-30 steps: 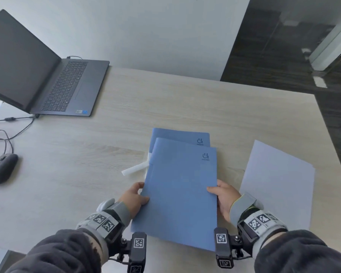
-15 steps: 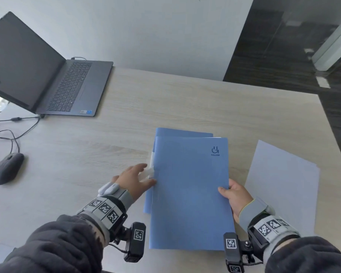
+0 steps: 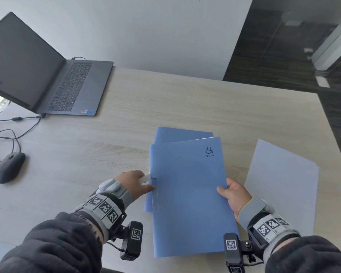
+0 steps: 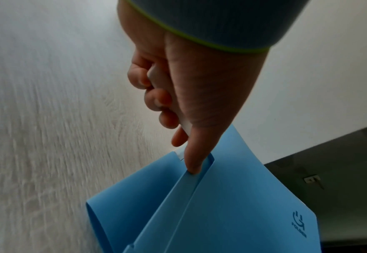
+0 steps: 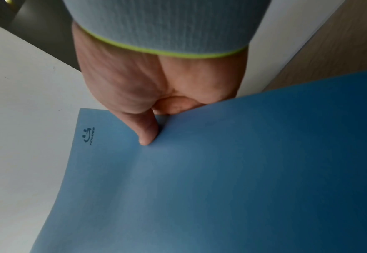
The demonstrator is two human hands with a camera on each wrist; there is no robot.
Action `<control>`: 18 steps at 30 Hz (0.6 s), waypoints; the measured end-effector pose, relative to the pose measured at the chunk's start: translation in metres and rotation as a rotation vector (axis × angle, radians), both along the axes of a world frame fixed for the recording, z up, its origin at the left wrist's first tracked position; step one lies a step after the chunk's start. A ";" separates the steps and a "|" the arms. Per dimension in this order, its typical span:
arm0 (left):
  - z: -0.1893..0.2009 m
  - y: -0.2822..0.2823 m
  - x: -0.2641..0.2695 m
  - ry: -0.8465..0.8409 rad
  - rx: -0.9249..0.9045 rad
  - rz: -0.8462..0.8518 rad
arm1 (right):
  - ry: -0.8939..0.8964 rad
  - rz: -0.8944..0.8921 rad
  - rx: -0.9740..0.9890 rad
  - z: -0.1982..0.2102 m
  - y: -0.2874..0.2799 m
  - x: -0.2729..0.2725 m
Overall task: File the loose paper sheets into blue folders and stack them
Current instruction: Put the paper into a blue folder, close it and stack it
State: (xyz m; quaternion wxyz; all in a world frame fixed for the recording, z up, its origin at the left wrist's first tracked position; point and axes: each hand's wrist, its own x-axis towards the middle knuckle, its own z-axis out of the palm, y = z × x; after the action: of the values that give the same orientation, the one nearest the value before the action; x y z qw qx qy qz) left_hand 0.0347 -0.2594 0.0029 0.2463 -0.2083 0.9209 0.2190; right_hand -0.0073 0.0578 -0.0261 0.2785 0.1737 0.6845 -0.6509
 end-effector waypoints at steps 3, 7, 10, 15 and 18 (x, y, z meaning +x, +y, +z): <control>0.002 0.000 0.001 -0.022 -0.022 -0.021 | 0.003 0.002 -0.008 0.001 -0.001 0.000; 0.005 0.002 0.001 -0.032 0.153 0.046 | 0.019 0.021 -0.019 0.002 0.003 0.003; 0.008 0.004 0.000 0.026 0.413 0.141 | 0.035 0.047 -0.028 0.005 0.003 0.005; 0.015 0.012 -0.006 0.133 0.590 0.229 | 0.081 0.069 -0.012 0.008 -0.001 0.003; 0.016 0.015 -0.006 0.159 0.617 0.247 | 0.084 0.081 0.002 0.011 -0.001 0.000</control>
State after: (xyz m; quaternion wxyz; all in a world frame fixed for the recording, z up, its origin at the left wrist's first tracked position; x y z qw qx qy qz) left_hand 0.0283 -0.2444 0.0188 0.1968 -0.2163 0.7952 0.5312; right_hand -0.0068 0.0565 -0.0155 0.2753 0.1187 0.7026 -0.6453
